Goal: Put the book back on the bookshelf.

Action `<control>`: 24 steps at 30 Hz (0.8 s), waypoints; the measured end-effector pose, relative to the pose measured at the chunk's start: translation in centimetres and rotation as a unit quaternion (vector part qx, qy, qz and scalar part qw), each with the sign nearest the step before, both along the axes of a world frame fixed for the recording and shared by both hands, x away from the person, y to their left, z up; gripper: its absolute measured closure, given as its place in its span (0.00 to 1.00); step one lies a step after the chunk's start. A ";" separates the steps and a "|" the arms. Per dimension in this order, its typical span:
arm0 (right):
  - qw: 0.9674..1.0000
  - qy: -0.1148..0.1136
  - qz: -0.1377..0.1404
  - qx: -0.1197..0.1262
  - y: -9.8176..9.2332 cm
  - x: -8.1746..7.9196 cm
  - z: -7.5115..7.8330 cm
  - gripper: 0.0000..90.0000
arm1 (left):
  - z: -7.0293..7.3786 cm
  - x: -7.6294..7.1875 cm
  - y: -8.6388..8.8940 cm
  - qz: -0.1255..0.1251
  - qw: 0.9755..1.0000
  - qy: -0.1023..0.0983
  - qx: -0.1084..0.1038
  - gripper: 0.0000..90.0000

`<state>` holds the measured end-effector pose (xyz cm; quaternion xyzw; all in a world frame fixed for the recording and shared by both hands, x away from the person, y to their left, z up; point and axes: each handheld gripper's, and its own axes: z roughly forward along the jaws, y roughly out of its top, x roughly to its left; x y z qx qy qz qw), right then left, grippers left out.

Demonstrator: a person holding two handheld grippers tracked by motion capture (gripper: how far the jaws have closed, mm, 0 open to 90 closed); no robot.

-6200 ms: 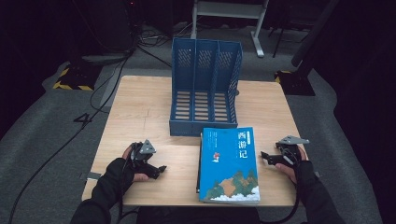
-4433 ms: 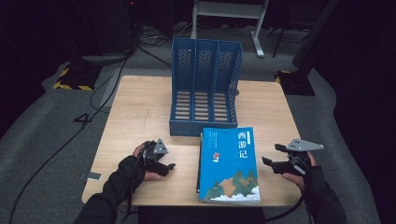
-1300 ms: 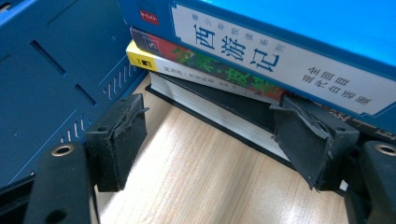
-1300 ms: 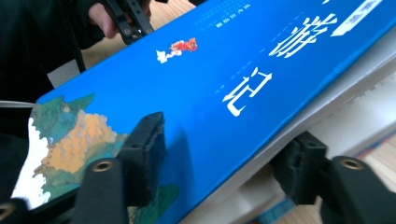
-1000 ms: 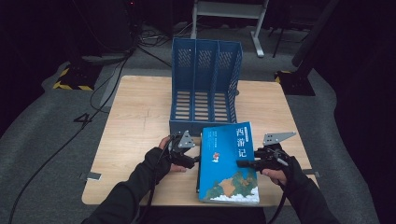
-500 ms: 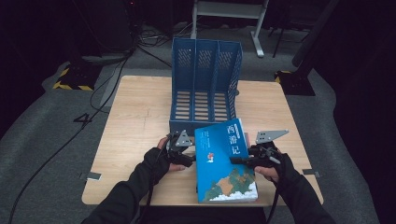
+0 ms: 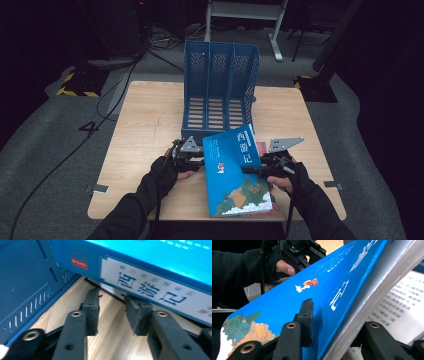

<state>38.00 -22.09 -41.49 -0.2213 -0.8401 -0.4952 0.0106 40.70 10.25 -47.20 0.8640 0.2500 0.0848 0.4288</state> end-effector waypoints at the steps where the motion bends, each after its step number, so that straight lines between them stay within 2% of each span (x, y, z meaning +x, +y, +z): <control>1: 1.000 -0.007 -0.001 0.006 -0.1 -0.1 0.2 0.72 | 0.3 0.0 0.0 -0.003 1.000 0.005 -0.009 0.78; 2: 1.000 -0.007 -0.001 0.006 -0.1 -0.1 0.2 0.72 | 0.3 0.0 0.0 -0.003 1.000 0.005 -0.009 0.82; 4: 1.000 -0.018 -0.003 0.010 -0.1 -0.3 0.3 0.72 | 0.7 0.0 0.0 -0.005 1.000 0.018 -0.021 0.85; 5: 0.999 -0.027 -0.001 0.018 -0.3 -0.6 0.4 0.72 | 1.0 -0.1 0.1 -0.011 0.999 0.024 -0.038 0.90; 7: 0.999 -0.033 -0.001 0.023 -0.5 -0.7 0.5 0.72 | 1.1 -0.1 0.1 -0.011 0.999 0.024 -0.044 0.91; 8: 0.999 -0.045 0.000 0.029 -0.6 -1.1 0.8 0.72 | 1.7 -0.2 0.1 -0.016 0.998 0.020 -0.053 0.92; 14: 0.997 -0.072 -0.004 0.026 -0.9 -1.8 1.5 0.73 | 2.9 -0.2 -0.1 -0.018 0.998 0.019 -0.063 0.94; 17: 0.996 -0.087 -0.010 0.028 -1.0 -2.2 2.0 0.74 | 3.7 0.0 -0.1 -0.026 0.997 0.016 -0.078 0.96; 20: 0.993 -0.114 -0.013 0.027 -1.0 -2.7 2.8 0.75 | 4.9 0.0 -0.2 -0.038 0.996 0.012 -0.084 0.99; 21: 0.992 -0.119 -0.016 0.029 -1.0 -2.8 2.9 0.76 | 5.4 0.2 -0.3 -0.045 0.995 0.020 -0.084 0.99; 24: 0.990 -0.137 -0.022 0.031 -1.2 -3.0 3.3 0.78 | 6.5 0.2 -0.5 -0.050 0.996 0.007 -0.079 1.00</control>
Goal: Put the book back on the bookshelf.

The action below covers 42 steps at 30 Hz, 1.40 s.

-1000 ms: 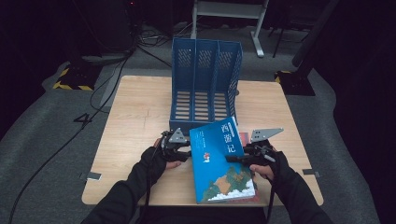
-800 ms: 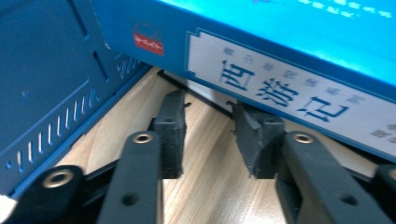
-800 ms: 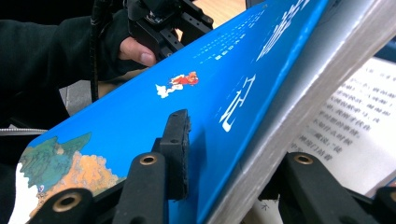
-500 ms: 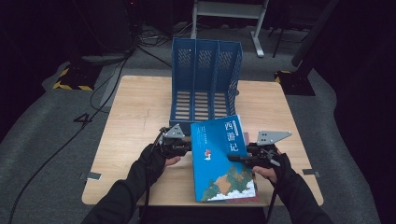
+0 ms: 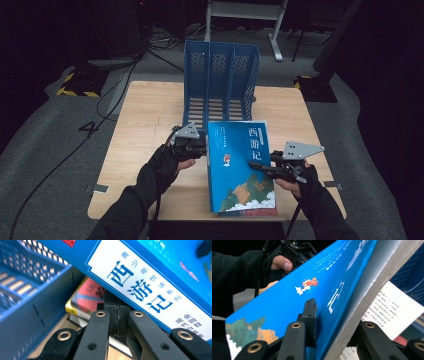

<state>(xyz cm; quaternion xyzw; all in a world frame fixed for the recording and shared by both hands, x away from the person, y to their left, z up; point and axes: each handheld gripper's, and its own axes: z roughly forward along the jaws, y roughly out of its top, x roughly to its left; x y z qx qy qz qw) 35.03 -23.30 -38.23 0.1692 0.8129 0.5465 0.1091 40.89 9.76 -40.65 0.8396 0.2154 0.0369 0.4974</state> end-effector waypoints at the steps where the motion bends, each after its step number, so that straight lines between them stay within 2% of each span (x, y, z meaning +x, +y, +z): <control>1: 1.000 -0.005 -0.002 0.000 -0.1 0.0 0.1 0.79 | 0.3 0.0 -0.1 0.001 1.000 -0.004 0.001 1.00; 3: 1.000 -0.012 -0.008 0.003 -0.2 0.1 0.2 0.80 | 0.8 0.1 -0.1 0.002 1.000 -0.006 -0.006 1.00; 5: 1.000 -0.019 -0.014 0.006 -0.3 0.3 0.3 0.80 | 1.5 0.3 -0.4 0.006 1.000 -0.017 0.005 1.00; 8: 0.999 -0.029 -0.024 0.006 -0.3 0.4 0.5 0.81 | 2.2 0.5 -0.5 0.010 1.000 -0.023 0.007 1.00; 10: 0.998 -0.044 -0.035 0.008 -0.2 0.5 0.7 0.82 | 2.9 0.8 -0.5 0.015 0.999 -0.030 0.002 1.00; 11: 0.997 -0.056 -0.043 0.011 -0.1 0.7 0.9 0.83 | 3.3 0.9 -0.4 0.019 0.999 -0.038 -0.001 1.00; 13: 0.996 -0.070 -0.050 0.008 0.2 0.6 1.2 0.83 | 3.5 1.0 -0.3 0.021 0.999 -0.040 -0.005 1.00; 14: 0.996 -0.070 -0.050 0.008 0.2 0.6 1.2 0.83 | 3.8 1.1 -0.2 0.021 0.999 -0.043 -0.007 1.00; 15: 0.995 -0.085 -0.054 0.010 0.4 0.7 1.4 0.84 | 4.3 1.2 -0.1 0.022 0.998 -0.052 -0.008 1.00; 22: 0.992 -0.104 -0.072 0.024 0.6 0.8 1.3 0.85 | 5.5 1.2 -0.3 0.027 0.997 -0.068 -0.003 1.00; 23: 0.989 -0.119 -0.079 0.022 0.7 0.6 1.4 0.85 | 5.7 1.2 -0.4 0.026 0.997 -0.073 -0.004 1.00; 25: 0.988 -0.130 -0.080 0.023 0.7 0.4 1.4 0.85 | 5.9 1.0 -0.4 0.027 0.997 -0.078 -0.005 1.00; 30: 0.985 -0.150 -0.082 0.027 0.6 -0.5 1.1 0.85 | 6.4 -0.4 -0.8 0.032 0.994 -0.109 -0.006 1.00; 33: 0.981 -0.166 -0.095 0.026 0.8 -1.4 0.9 0.86 | 6.6 -1.3 -0.9 0.036 0.992 -0.122 -0.007 1.00; 34: 0.981 -0.166 -0.095 0.026 0.8 -1.4 0.9 0.86 | 6.6 -1.3 -0.9 0.036 0.992 -0.122 -0.007 1.00; 37: 0.980 -0.178 -0.088 0.021 0.5 -2.5 0.9 0.86 | 6.7 -2.3 -1.0 0.034 0.991 -0.131 -0.014 1.00; 38: 0.980 -0.178 -0.088 0.021 0.5 -2.5 0.9 0.86 | 6.8 -2.8 -1.1 0.035 0.990 -0.139 -0.012 1.00; 42: 0.979 -0.184 -0.088 0.021 0.1 -3.7 0.7 0.87 | 7.0 -4.2 -1.5 0.041 0.988 -0.146 -0.017 1.00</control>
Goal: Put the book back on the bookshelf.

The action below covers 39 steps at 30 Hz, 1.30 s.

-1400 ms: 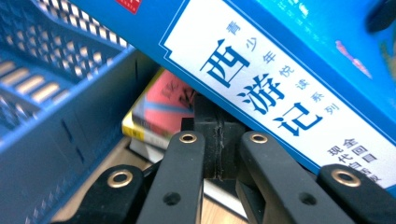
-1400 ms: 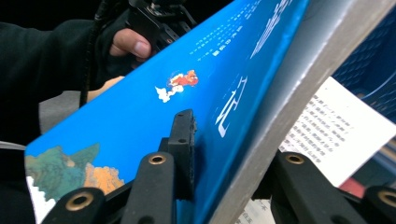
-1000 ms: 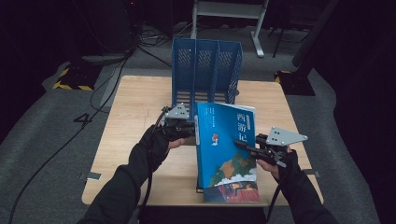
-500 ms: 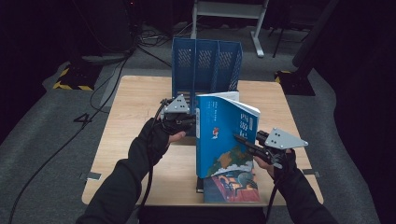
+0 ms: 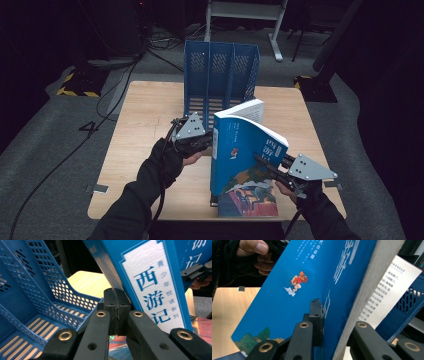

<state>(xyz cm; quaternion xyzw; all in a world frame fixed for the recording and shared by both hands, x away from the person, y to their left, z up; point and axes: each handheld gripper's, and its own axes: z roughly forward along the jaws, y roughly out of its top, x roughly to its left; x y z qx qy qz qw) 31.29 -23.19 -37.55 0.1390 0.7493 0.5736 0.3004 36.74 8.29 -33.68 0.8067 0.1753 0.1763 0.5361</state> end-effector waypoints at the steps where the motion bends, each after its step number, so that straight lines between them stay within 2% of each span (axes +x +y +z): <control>1: 1.000 0.000 0.000 0.000 0.0 0.0 0.0 0.87 | 0.0 0.0 0.0 0.000 1.000 0.000 0.000 1.00; 5: 1.000 -0.003 0.000 -0.003 -0.4 -0.9 0.0 0.85 | 0.1 -1.0 -0.2 0.011 1.000 -0.002 -0.009 0.99; 7: 1.000 -0.006 -0.007 -0.002 -0.4 -1.3 0.0 0.82 | 0.1 -1.3 -0.1 0.020 1.000 0.003 -0.015 0.91; 10: 1.000 -0.002 -0.005 0.003 -0.7 -1.8 0.0 0.82 | 0.0 -1.8 0.0 0.009 1.000 -0.002 -0.022 0.92; 14: 1.000 -0.008 -0.003 -0.004 -0.8 -2.2 0.0 0.79 | -0.1 -2.1 0.1 -0.003 0.999 -0.002 -0.034 0.91; 18: 1.000 -0.010 0.004 -0.001 -0.9 -2.4 0.0 0.79 | -0.1 -2.4 0.3 -0.008 0.999 -0.004 -0.033 0.89; 22: 0.999 -0.011 0.031 -0.008 -1.1 -2.7 0.1 0.86 | -0.2 -2.8 0.7 -0.006 0.999 -0.008 -0.032 0.81; 24: 0.999 -0.011 0.043 -0.010 -1.2 -3.1 0.0 0.88 | -0.2 -3.1 0.9 0.002 0.999 -0.007 -0.035 0.71; 28: 0.998 -0.016 0.056 -0.021 -1.4 -3.7 -0.1 0.89 | -0.2 -3.7 1.0 0.005 1.000 -0.015 -0.026 0.58; 29: 0.998 -0.014 0.058 -0.020 -1.4 -3.7 -0.1 0.89 | -0.3 -4.1 0.9 0.022 1.000 -0.020 -0.009 0.51; 30: 0.998 -0.015 0.059 -0.020 -1.5 -3.8 -0.1 0.89 | -0.4 -4.4 0.9 0.031 0.999 -0.019 -0.006 0.46; 33: 0.998 -0.014 0.062 -0.024 -1.6 -4.0 -0.1 0.88 | -0.8 -4.8 1.4 0.035 0.999 -0.020 0.000 0.38; 37: 0.998 -0.012 0.062 -0.023 -1.6 -4.1 -0.1 0.88 | -1.4 -4.9 2.0 0.032 0.999 -0.005 0.005 0.31; 39: 0.998 -0.012 0.062 -0.024 -1.5 -4.1 -0.1 0.88 | -2.0 -5.2 2.4 0.035 0.999 0.002 0.017 0.30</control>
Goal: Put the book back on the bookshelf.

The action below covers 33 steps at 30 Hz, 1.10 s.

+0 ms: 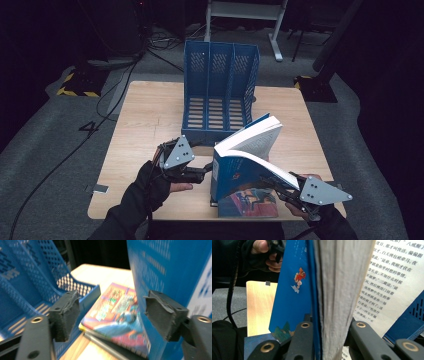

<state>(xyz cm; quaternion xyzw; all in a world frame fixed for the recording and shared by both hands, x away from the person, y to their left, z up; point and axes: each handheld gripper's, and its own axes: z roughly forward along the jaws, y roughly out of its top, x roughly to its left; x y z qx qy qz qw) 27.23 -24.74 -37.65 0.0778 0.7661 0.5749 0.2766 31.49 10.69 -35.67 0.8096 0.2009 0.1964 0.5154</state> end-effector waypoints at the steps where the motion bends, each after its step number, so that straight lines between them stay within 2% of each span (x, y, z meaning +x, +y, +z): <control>1: 1.000 0.000 -0.001 0.001 0.0 0.0 0.0 0.88 | -0.2 -0.1 0.2 -0.008 1.000 0.007 0.002 0.30; 6: 1.000 0.001 -0.003 0.003 0.1 0.1 0.0 0.88 | -0.6 -0.6 0.7 -0.008 0.999 0.007 0.033 0.24; 9: 1.000 -0.001 -0.006 0.003 0.1 0.1 0.0 0.88 | -0.8 -1.1 1.2 -0.032 0.999 0.022 0.019 0.23; 11: 1.000 -0.001 -0.005 0.005 0.1 0.1 -0.1 0.88 | -0.8 -1.6 0.9 -0.044 0.999 0.020 0.025 0.22; 13: 1.000 0.000 -0.005 0.007 0.1 0.2 -0.1 0.88 | -0.9 -1.9 0.5 -0.061 0.998 0.025 0.015 0.22; 18: 1.000 0.000 -0.004 0.010 0.0 0.2 -0.1 0.87 | -1.2 -2.0 -1.1 -0.090 0.995 0.043 0.007 0.22; 22: 1.000 0.006 -0.009 0.011 -0.1 0.3 -0.3 0.85 | -1.3 -1.7 -2.8 -0.099 0.995 0.029 -0.008 0.28; 24: 1.000 0.005 -0.009 0.011 -0.1 0.3 -0.3 0.84 | -1.1 -1.5 -3.4 -0.111 0.993 0.031 -0.020 0.29; 26: 1.000 0.008 -0.013 0.011 -0.2 0.3 -0.4 0.82 | -0.9 -1.3 -4.0 -0.109 0.993 0.023 -0.026 0.33; 30: 1.000 0.009 -0.024 0.008 -0.4 0.5 -0.6 0.78 | -0.2 -0.8 -4.8 -0.102 0.993 0.017 -0.060 0.37; 33: 1.000 0.005 -0.031 0.003 -0.5 0.6 -0.7 0.74 | 0.4 -0.5 -5.2 -0.099 0.993 0.006 -0.065 0.39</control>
